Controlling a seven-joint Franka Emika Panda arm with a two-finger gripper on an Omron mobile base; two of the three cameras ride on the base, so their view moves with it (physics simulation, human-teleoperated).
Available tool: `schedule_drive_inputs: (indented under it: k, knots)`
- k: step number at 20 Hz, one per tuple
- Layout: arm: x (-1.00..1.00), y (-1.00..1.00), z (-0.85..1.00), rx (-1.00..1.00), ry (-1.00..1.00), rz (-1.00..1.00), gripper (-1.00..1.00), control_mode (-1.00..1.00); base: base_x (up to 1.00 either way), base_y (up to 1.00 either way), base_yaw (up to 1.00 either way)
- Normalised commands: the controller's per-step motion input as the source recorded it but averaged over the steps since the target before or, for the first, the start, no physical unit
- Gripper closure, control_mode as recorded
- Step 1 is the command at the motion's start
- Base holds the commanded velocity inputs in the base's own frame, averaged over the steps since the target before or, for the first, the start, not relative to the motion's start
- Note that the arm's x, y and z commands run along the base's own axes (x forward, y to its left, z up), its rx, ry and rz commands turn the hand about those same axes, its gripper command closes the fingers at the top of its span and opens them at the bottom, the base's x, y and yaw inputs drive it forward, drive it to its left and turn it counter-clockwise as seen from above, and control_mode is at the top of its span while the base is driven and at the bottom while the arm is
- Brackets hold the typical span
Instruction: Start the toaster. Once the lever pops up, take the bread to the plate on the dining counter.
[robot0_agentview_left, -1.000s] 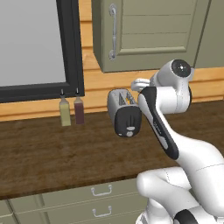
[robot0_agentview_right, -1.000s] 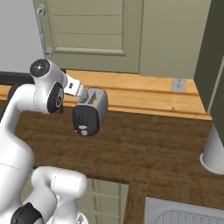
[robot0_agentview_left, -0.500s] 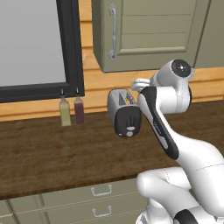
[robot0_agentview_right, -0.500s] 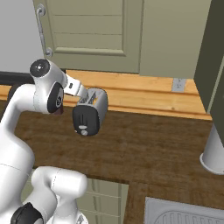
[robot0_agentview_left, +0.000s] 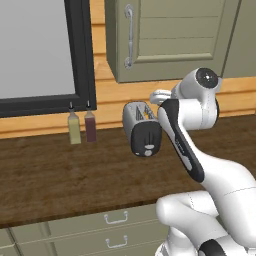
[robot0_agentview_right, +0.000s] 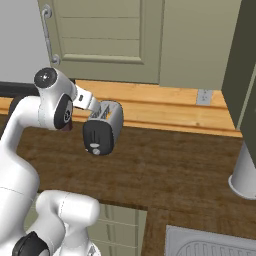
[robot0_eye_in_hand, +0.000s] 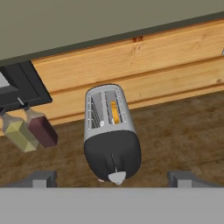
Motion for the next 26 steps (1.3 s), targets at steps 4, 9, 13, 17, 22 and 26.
schedule_drive_inputs:
  k: [4, 9, 13, 17, 22, 26]
  knots:
    - [0.00, 0.00, 0.00, 0.00, 0.00, 0.00, -1.00, -1.00, 0.00, 0.00, 0.00]
    - [0.00, 0.00, 0.00, 0.00, 0.00, 0.00, -1.00, -1.00, 0.00, 0.00, 0.00]
    - [0.00, 0.00, 0.00, 0.00, 0.00, 0.00, -1.00, -1.00, 0.00, 0.00, 0.00]
    - [0.00, 0.00, 0.00, 0.00, 0.00, 0.00, -1.00, -1.00, 0.00, 0.00, 0.00]
    - [0.00, 0.00, 0.00, 0.00, 0.00, 0.00, -1.00, -1.00, 0.00, 0.00, 0.00]
    - [0.00, 0.00, 0.00, 0.00, 0.00, 0.00, -1.00, -1.00, 0.00, 0.00, 0.00]
